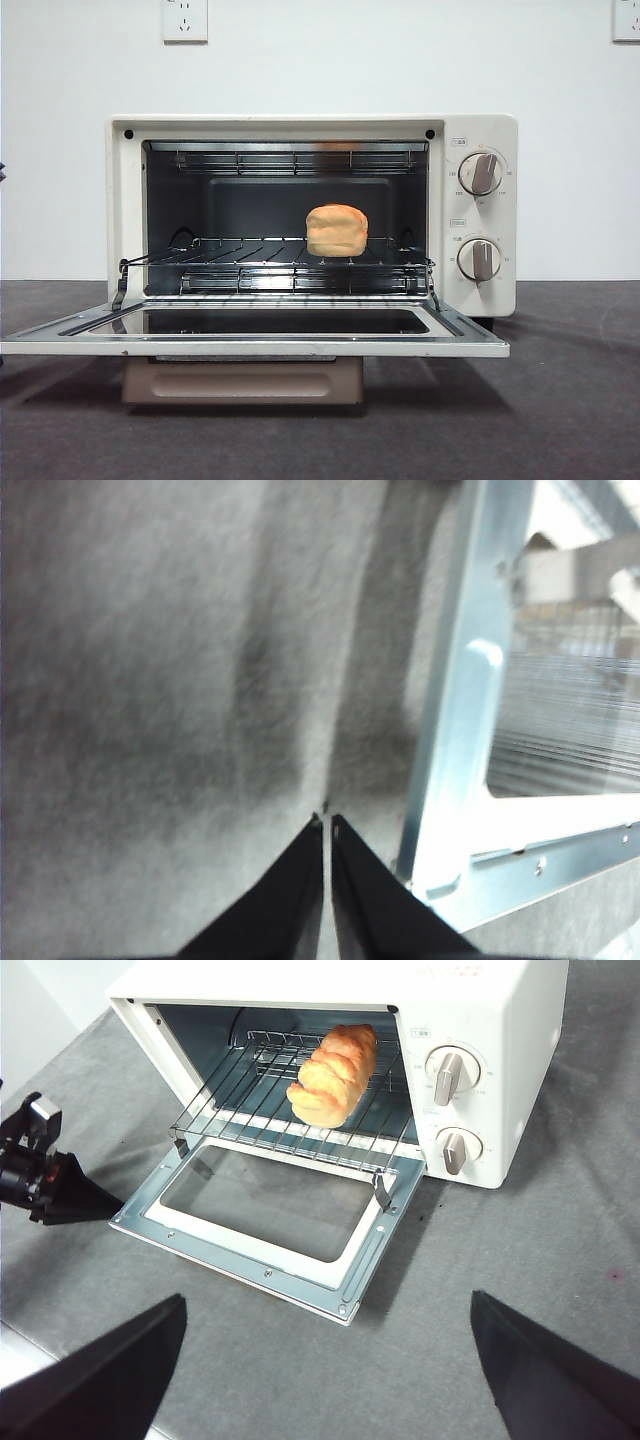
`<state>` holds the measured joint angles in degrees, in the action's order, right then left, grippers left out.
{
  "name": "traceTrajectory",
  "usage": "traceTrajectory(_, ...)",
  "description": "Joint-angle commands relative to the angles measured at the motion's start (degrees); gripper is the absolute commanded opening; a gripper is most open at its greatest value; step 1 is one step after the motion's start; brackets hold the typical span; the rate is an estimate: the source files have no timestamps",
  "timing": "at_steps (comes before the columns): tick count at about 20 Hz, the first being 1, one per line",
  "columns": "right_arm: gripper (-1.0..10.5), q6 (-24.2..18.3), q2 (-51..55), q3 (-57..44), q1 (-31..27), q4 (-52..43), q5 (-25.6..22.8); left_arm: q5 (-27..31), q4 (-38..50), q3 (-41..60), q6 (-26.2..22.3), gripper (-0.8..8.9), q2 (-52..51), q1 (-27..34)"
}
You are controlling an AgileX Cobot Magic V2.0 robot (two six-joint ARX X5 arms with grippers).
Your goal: The left arm flap open the oven, the right arm pick bread and place it into oven, the left arm flap close the oven
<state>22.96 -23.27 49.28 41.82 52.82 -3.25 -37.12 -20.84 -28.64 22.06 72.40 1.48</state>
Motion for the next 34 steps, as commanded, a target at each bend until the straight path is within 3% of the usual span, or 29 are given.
traceTrajectory(1,4.6,0.66,-0.17,1.03,0.31,-1.40,-0.28,-1.22,-0.79,0.00,-0.28,0.14,0.72,-0.68)
traceTrajectory(10,4.6,1.05,-0.17,1.03,0.31,-3.93,-0.22,-1.95,-1.86,0.00,-1.22,0.14,0.81,-3.78)
traceTrajectory(16,4.6,2.10,-0.17,1.05,0.31,-3.93,-0.13,-8.68,2.64,0.00,2.43,0.14,0.81,-3.50)
traceTrajectory(22,4.6,2.64,-0.17,1.05,0.31,-3.93,0.24,-14.58,13.57,-0.92,13.14,0.15,0.74,-3.32)
traceTrajectory(26,4.6,3.43,-0.17,1.05,0.31,-3.93,0.42,-14.53,20.74,-3.58,19.85,0.15,0.70,-3.32)
traceTrajectory(31,4.6,3.41,-0.17,1.05,0.31,-3.96,0.44,-11.41,38.25,-4.74,34.53,0.15,0.70,-3.30)
traceTrajectory(34,4.6,3.39,-0.17,1.05,0.31,-3.93,0.44,-9.20,47.01,-4.74,39.89,0.16,0.70,-3.32)
